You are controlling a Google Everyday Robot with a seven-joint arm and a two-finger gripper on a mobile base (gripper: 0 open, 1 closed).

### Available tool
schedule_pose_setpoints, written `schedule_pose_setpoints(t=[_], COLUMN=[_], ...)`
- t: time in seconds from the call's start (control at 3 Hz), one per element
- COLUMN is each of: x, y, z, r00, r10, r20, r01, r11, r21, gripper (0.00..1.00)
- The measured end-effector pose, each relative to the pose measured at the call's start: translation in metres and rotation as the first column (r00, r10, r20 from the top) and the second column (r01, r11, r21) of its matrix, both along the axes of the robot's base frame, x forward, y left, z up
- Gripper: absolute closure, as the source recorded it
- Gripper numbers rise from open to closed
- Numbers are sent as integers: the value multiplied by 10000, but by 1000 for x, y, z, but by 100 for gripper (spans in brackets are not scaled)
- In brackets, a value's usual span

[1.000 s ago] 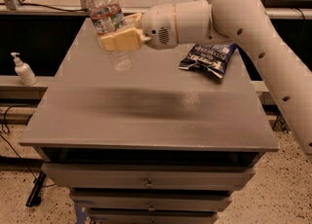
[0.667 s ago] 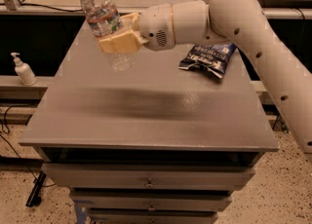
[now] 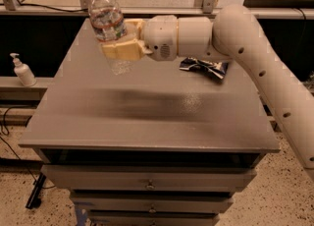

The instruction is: Place water bottle upright

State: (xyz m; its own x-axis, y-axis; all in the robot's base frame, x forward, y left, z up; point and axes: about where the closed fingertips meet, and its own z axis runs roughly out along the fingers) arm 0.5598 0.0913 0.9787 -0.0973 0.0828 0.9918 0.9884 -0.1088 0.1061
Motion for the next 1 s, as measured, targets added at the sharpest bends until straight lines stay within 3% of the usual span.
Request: schedule_pose_setpoints(t=[0.33, 0.67, 1.0], x=[-1, -2, 0], y=[-9, -21, -32], z=[-9, -24, -46], r00=[9987, 9976, 9991], r10=[35, 108, 48], r20=[514, 686, 414], r01=[-26, -66, -9], r11=[9998, 9981, 9956], r21=[-183, -609, -933], gripper=[100, 100, 100])
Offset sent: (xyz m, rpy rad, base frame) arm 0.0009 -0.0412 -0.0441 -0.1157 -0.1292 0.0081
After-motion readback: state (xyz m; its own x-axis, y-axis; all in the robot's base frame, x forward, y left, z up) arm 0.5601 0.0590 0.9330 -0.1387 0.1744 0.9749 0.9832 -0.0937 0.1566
